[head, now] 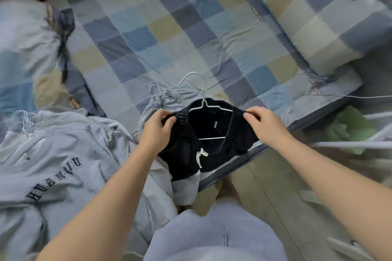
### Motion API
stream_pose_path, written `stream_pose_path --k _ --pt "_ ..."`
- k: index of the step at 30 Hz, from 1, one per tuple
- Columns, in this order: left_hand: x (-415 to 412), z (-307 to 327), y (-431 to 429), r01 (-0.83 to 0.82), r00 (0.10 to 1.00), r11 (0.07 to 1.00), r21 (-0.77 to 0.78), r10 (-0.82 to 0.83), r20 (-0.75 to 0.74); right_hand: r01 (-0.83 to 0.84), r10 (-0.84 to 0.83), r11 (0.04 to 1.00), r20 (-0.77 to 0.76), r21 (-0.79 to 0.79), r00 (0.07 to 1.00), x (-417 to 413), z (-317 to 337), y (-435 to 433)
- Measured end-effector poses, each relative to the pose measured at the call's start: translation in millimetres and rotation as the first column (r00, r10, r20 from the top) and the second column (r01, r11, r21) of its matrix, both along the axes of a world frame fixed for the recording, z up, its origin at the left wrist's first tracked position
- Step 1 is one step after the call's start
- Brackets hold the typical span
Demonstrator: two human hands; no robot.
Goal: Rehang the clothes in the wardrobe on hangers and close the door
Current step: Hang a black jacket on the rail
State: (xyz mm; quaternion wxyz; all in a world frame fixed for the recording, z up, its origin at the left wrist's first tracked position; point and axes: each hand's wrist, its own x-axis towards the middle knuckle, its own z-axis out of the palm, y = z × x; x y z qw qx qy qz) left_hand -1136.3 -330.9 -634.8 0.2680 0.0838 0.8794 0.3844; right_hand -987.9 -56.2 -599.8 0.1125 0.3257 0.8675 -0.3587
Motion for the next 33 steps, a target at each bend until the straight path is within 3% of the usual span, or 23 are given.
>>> stream_pose_path --k 7,16,24,33 --pt "31 91 36 0.265 0.953 0.958 0.104 -0.245 -0.177 0.368 -0.347 0.925 -0.194 0.089 0.918 110 90 -27" --pt "89 184 121 0.59 0.795 0.771 0.24 -0.5 -0.344 0.65 -0.556 0.744 -0.397 0.153 0.73 233 172 -32" --pt "209 253 200 0.757 0.651 0.521 0.395 -0.659 -0.378 0.766 -0.612 0.59 -0.478 0.255 0.63 377 233 -35" --pt "440 331 266 0.867 0.41 0.154 0.475 -0.762 -0.501 0.818 -0.622 0.452 -0.531 0.356 0.575 600 326 -62"
